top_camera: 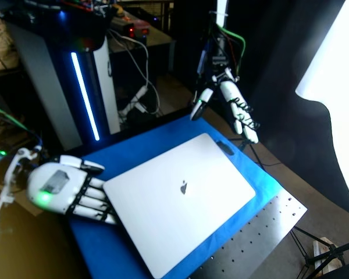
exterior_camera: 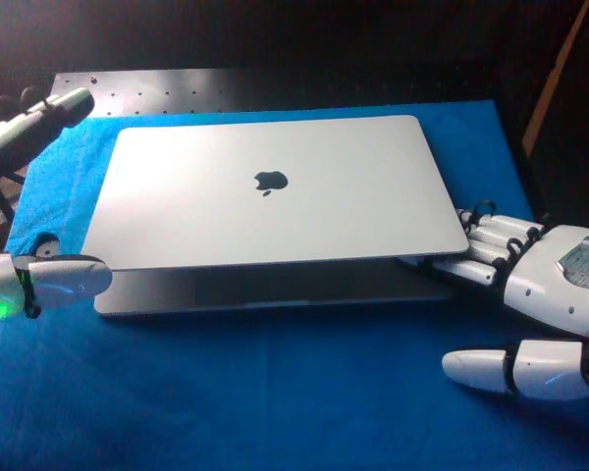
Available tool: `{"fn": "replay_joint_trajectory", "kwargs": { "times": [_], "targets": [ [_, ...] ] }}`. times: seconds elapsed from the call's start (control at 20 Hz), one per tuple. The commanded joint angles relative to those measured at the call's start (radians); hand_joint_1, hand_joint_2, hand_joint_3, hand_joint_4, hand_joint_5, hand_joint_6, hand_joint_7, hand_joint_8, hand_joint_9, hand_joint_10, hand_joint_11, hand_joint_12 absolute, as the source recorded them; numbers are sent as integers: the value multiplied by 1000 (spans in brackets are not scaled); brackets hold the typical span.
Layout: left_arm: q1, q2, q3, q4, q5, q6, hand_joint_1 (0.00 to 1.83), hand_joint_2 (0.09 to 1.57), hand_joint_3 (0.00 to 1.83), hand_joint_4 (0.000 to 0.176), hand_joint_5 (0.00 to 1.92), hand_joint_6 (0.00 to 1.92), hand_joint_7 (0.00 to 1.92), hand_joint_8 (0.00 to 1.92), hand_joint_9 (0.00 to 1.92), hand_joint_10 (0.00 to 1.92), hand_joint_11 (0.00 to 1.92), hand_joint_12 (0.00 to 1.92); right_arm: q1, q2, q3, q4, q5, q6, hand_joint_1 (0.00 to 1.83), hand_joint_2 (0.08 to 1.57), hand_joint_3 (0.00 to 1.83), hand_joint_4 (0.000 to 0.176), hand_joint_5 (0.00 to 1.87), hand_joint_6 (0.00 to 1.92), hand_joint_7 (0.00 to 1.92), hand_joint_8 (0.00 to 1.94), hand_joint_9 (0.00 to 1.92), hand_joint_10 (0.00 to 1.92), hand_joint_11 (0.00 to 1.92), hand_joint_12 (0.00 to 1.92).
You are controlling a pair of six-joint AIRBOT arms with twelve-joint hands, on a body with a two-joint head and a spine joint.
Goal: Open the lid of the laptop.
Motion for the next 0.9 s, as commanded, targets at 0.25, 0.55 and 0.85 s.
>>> {"fn": "replay_joint_trajectory", "kwargs": {
  "times": [0.25, 0.55, 0.85],
  "targets": [
    [-88, -24, 29, 78, -31, -6, 582, 917, 0, 98, 0, 0, 0, 0, 0, 0, 0, 0, 46, -48, 13, -61, -6, 4, 0, 1298, 5, 0, 0, 0, 0, 0, 0, 0, 0, 0],
    [-141, -40, 41, 174, 62, -5, 699, 892, 0, 176, 0, 0, 0, 0, 0, 0, 0, 0, 46, -48, 20, -61, -8, 31, 0, 1290, 0, 0, 0, 0, 0, 0, 0, 0, 0, 0],
    [-243, -50, 61, 232, 213, 98, 889, 883, 4, 143, 0, 0, 0, 0, 0, 0, 0, 0, 45, -48, 22, -60, -8, 51, 0, 1296, 2, 0, 0, 0, 0, 0, 0, 0, 0, 0]
  ]
}}
